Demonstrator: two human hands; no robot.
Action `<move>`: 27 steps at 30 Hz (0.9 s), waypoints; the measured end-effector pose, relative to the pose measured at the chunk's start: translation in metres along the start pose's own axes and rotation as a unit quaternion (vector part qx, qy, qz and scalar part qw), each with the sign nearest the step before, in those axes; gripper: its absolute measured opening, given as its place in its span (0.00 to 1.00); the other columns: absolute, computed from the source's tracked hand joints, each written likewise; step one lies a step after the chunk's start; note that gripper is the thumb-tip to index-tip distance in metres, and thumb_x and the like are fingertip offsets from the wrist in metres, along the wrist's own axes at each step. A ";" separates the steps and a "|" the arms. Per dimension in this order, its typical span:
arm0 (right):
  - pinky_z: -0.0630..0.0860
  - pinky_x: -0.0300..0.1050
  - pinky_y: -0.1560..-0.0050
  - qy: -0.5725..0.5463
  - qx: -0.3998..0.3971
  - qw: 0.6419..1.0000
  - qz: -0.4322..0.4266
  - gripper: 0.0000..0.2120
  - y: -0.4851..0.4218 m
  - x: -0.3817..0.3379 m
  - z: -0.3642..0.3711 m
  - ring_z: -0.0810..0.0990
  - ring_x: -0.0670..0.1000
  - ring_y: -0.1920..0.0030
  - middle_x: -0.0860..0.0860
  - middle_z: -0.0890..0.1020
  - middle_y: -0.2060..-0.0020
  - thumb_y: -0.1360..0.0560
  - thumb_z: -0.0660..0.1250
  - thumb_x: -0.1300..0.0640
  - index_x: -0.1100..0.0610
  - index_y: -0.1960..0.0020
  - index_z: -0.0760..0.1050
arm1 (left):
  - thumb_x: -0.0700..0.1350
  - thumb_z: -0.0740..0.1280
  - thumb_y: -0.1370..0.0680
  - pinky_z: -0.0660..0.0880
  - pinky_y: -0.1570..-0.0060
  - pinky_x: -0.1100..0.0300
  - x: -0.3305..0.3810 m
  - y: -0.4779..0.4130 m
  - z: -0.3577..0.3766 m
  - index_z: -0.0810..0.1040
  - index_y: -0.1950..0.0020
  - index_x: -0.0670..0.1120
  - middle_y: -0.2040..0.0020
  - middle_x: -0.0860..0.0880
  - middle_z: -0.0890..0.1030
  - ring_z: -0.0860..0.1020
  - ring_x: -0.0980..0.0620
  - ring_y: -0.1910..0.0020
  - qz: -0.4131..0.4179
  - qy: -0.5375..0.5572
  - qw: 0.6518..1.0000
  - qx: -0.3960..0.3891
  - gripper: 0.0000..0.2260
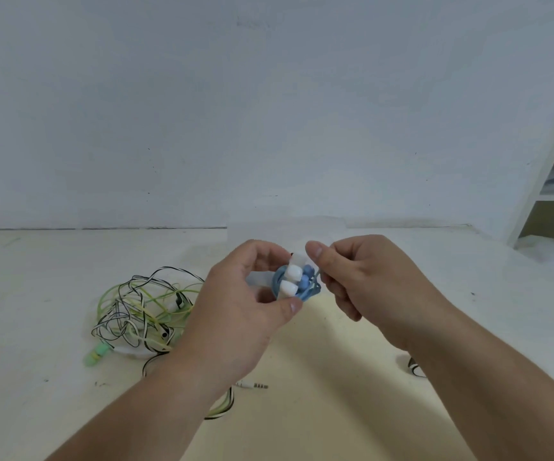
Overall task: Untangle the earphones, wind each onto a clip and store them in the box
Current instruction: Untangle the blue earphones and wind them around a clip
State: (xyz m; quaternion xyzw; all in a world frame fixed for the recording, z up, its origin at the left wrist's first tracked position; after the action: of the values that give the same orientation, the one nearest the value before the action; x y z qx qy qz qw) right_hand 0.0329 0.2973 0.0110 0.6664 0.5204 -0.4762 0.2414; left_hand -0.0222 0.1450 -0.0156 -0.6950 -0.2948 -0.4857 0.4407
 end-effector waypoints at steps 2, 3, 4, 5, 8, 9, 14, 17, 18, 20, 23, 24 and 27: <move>0.64 0.34 0.78 0.002 -0.006 1.000 -0.001 0.23 0.002 -0.002 0.001 0.68 0.48 0.80 0.49 0.71 0.78 0.21 0.65 0.46 0.59 0.69 0.71 | 0.31 0.75 0.30 0.75 0.59 0.53 0.000 0.000 0.000 0.80 0.53 0.55 0.53 0.56 0.83 0.82 0.33 0.57 0.001 -0.011 1.000 0.000 0.19; 0.64 0.33 0.78 0.000 -0.009 1.000 -0.001 0.22 0.003 -0.002 0.001 0.68 0.48 0.80 0.50 0.71 0.78 0.21 0.65 0.46 0.59 0.68 0.72 | 0.31 0.75 0.30 0.74 0.59 0.53 0.000 0.000 0.001 0.80 0.53 0.55 0.53 0.57 0.83 0.81 0.32 0.56 0.000 -0.014 1.000 -0.002 0.18; 0.64 0.32 0.78 -0.003 -0.011 1.000 0.000 0.22 0.004 -0.003 0.001 0.69 0.47 0.80 0.51 0.72 0.78 0.21 0.66 0.47 0.60 0.68 0.73 | 0.31 0.75 0.29 0.73 0.59 0.53 0.000 0.001 0.001 0.81 0.53 0.56 0.52 0.57 0.83 0.81 0.31 0.56 -0.002 -0.017 1.000 -0.001 0.18; 0.65 0.33 0.78 -0.008 -0.013 1.000 0.001 0.22 0.004 -0.003 0.001 0.70 0.47 0.80 0.51 0.73 0.77 0.21 0.66 0.47 0.60 0.67 0.74 | 0.32 0.75 0.29 0.73 0.59 0.53 0.000 0.001 0.000 0.81 0.53 0.56 0.53 0.56 0.84 0.81 0.31 0.57 -0.001 -0.023 1.000 0.001 0.18; 0.68 0.34 0.77 -0.013 -0.015 1.000 0.010 0.21 0.003 -0.002 0.002 0.72 0.47 0.80 0.50 0.75 0.78 0.20 0.66 0.48 0.61 0.65 0.76 | 0.35 0.76 0.29 0.68 0.68 0.61 0.003 0.002 -0.002 0.80 0.55 0.56 0.63 0.44 0.83 0.75 0.38 0.73 0.013 -0.059 0.998 0.007 0.15; 0.69 0.34 0.76 -0.015 -0.014 1.000 0.011 0.20 0.003 -0.001 0.002 0.73 0.47 0.79 0.50 0.76 0.78 0.20 0.66 0.49 0.62 0.65 0.77 | 0.36 0.75 0.28 0.64 0.73 0.64 0.004 0.003 -0.003 0.80 0.56 0.56 0.68 0.42 0.80 0.68 0.46 0.79 0.017 -0.069 0.997 0.010 0.14; 0.75 0.44 0.70 -0.055 -0.030 0.998 0.009 0.17 0.002 -0.002 0.005 0.78 0.52 0.73 0.53 0.81 0.73 0.20 0.66 0.53 0.63 0.62 0.80 | 0.37 0.75 0.29 0.59 0.77 0.73 0.010 0.008 0.000 0.80 0.57 0.52 0.72 0.54 0.70 0.64 0.59 0.81 0.032 -0.103 0.994 0.034 0.10; 0.78 0.46 0.66 -0.079 -0.055 0.995 0.015 0.15 0.003 -0.002 0.007 0.81 0.54 0.70 0.58 0.84 0.68 0.19 0.65 0.55 0.64 0.60 0.81 | 0.40 0.75 0.28 0.60 0.78 0.71 0.007 0.007 -0.002 0.78 0.59 0.54 0.70 0.54 0.69 0.65 0.59 0.81 0.028 -0.118 0.991 0.054 0.10; 0.79 0.46 0.65 -0.087 -0.063 0.994 0.018 0.15 0.003 -0.002 0.007 0.82 0.54 0.69 0.59 0.84 0.66 0.19 0.65 0.56 0.64 0.59 0.81 | 0.40 0.75 0.28 0.60 0.78 0.71 0.007 0.006 -0.003 0.78 0.59 0.54 0.69 0.53 0.70 0.66 0.59 0.81 0.024 -0.116 0.991 0.058 0.10; 0.80 0.46 0.63 -0.095 -0.068 0.993 0.020 0.14 0.004 -0.002 0.007 0.82 0.54 0.68 0.60 0.85 0.65 0.20 0.65 0.57 0.64 0.58 0.82 | 0.40 0.75 0.28 0.60 0.78 0.71 0.006 0.006 -0.005 0.77 0.60 0.54 0.67 0.51 0.72 0.66 0.59 0.81 0.021 -0.117 0.991 0.062 0.10; 0.79 0.43 0.64 -0.069 -0.051 0.996 0.007 0.13 0.003 -0.001 0.005 0.81 0.50 0.68 0.56 0.83 0.68 0.21 0.68 0.56 0.62 0.60 0.84 | 0.41 0.75 0.27 0.62 0.78 0.72 0.004 0.005 -0.006 0.77 0.60 0.56 0.62 0.48 0.78 0.69 0.60 0.79 0.029 -0.139 0.987 0.069 0.11; 0.78 0.43 0.65 -0.061 -0.043 0.997 0.005 0.14 0.002 0.000 0.004 0.80 0.50 0.69 0.54 0.81 0.69 0.21 0.68 0.55 0.61 0.60 0.84 | 0.41 0.75 0.27 0.64 0.76 0.72 0.004 0.004 -0.006 0.77 0.60 0.56 0.59 0.49 0.80 0.72 0.61 0.76 0.036 -0.148 0.986 0.070 0.11; 0.76 0.42 0.67 -0.064 -0.028 0.998 0.008 0.15 0.001 0.001 0.004 0.79 0.49 0.71 0.51 0.80 0.72 0.21 0.68 0.54 0.62 0.61 0.83 | 0.40 0.75 0.28 0.72 0.69 0.68 0.004 0.003 -0.005 0.79 0.59 0.57 0.53 0.55 0.79 0.81 0.58 0.61 0.064 -0.155 0.983 0.075 0.11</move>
State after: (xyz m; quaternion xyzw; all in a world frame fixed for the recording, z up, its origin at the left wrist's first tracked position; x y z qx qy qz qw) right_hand 0.0325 0.2938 0.0081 0.6314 0.5117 -0.5015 0.2965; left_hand -0.0202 0.1390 -0.0125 -0.7443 -0.3505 -0.3192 0.4705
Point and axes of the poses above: each hand's wrist, its own y-axis away from the middle knuckle, its own z-axis out of the palm, x = y × z, the point moved 4 cm from there along -y, towards the middle knuckle
